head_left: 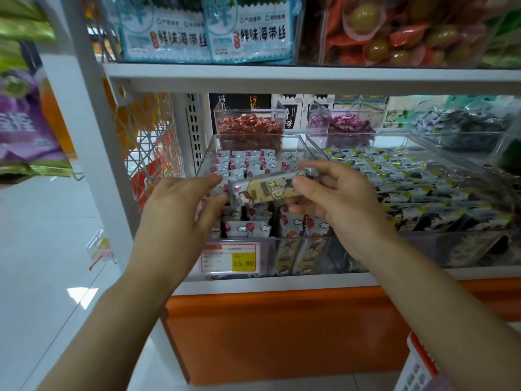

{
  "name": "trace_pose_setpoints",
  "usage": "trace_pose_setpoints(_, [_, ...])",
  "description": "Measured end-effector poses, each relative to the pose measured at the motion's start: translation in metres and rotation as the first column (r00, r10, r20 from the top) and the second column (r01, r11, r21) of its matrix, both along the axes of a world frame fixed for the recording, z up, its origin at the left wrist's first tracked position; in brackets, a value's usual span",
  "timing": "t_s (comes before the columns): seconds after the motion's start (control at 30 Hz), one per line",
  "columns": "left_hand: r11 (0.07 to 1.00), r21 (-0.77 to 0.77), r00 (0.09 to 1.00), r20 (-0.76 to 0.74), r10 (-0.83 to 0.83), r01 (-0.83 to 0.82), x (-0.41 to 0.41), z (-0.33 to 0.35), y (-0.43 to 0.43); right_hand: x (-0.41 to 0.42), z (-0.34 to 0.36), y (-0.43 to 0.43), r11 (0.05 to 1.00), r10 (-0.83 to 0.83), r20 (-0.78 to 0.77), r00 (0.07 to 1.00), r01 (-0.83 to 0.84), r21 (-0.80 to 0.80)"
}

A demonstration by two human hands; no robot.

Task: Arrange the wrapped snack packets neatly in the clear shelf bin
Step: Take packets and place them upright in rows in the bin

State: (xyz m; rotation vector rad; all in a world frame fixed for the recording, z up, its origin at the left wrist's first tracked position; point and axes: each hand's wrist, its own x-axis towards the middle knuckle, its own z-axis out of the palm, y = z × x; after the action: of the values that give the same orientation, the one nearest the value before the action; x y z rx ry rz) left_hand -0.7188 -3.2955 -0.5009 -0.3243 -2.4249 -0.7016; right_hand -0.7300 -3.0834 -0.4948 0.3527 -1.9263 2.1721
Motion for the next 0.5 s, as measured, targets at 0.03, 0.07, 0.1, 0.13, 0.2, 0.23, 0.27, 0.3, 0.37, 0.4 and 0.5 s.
trace_pose_setpoints(0.03, [0.993,-0.120,1.000,0.025,0.011,-0.008,-0.001,-0.001,-0.005,-0.001,-0.001,-0.003,1.000,0.002,0.008,1.000,-0.003,0.028])
trace_pose_setpoints(0.07, [0.978,-0.209,0.997,0.079,0.018,-0.002,-0.002,-0.002,-0.009,-0.002,-0.001,-0.006,0.997,0.007,0.015,1.000,-0.008,0.071])
trace_pose_setpoints(0.1, [0.962,-0.271,0.990,0.142,0.021,0.018,-0.002,-0.005,-0.012,-0.002,-0.003,-0.008,0.993,0.010,0.020,1.000,-0.012,0.118])
trace_pose_setpoints(0.13, [0.949,-0.313,0.981,0.194,0.018,0.045,-0.002,-0.007,-0.014,-0.003,-0.004,-0.010,0.987,0.013,0.022,1.000,-0.017,0.160])
trace_pose_setpoints(0.2, [0.926,-0.369,0.971,0.239,0.012,0.079,-0.003,-0.012,-0.018,-0.004,-0.003,-0.012,0.976,0.014,0.014,1.000,-0.017,0.215])
trace_pose_setpoints(0.23, [0.921,-0.378,0.969,0.245,0.008,0.088,-0.003,-0.013,-0.020,-0.004,-0.003,-0.013,0.971,0.006,0.001,1.000,-0.006,0.239])
trace_pose_setpoints(0.27, [0.922,-0.375,0.969,0.249,-0.001,0.098,-0.002,-0.014,-0.020,-0.004,-0.003,-0.013,0.964,-0.005,-0.021,1.000,0.011,0.265])
trace_pose_setpoints(0.3, [0.926,-0.363,0.968,0.251,-0.014,0.107,-0.002,-0.014,-0.021,-0.004,-0.003,-0.015,0.955,-0.014,-0.050,0.999,0.028,0.294])
trace_pose_setpoints(0.37, [0.936,-0.332,0.968,0.250,-0.037,0.121,-0.003,-0.014,-0.020,-0.004,-0.003,-0.019,0.932,-0.018,-0.114,0.993,0.058,0.358])
trace_pose_setpoints(0.4, [0.939,-0.322,0.968,0.246,-0.039,0.120,-0.003,-0.014,-0.020,-0.004,-0.004,-0.021,0.914,-0.015,-0.148,0.989,0.074,0.399])
trace_pose_setpoints(0.5, [0.944,-0.313,0.974,0.221,-0.039,0.109,-0.004,-0.014,-0.021,-0.004,-0.004,-0.024,0.833,-0.012,-0.215,0.977,0.129,0.538])
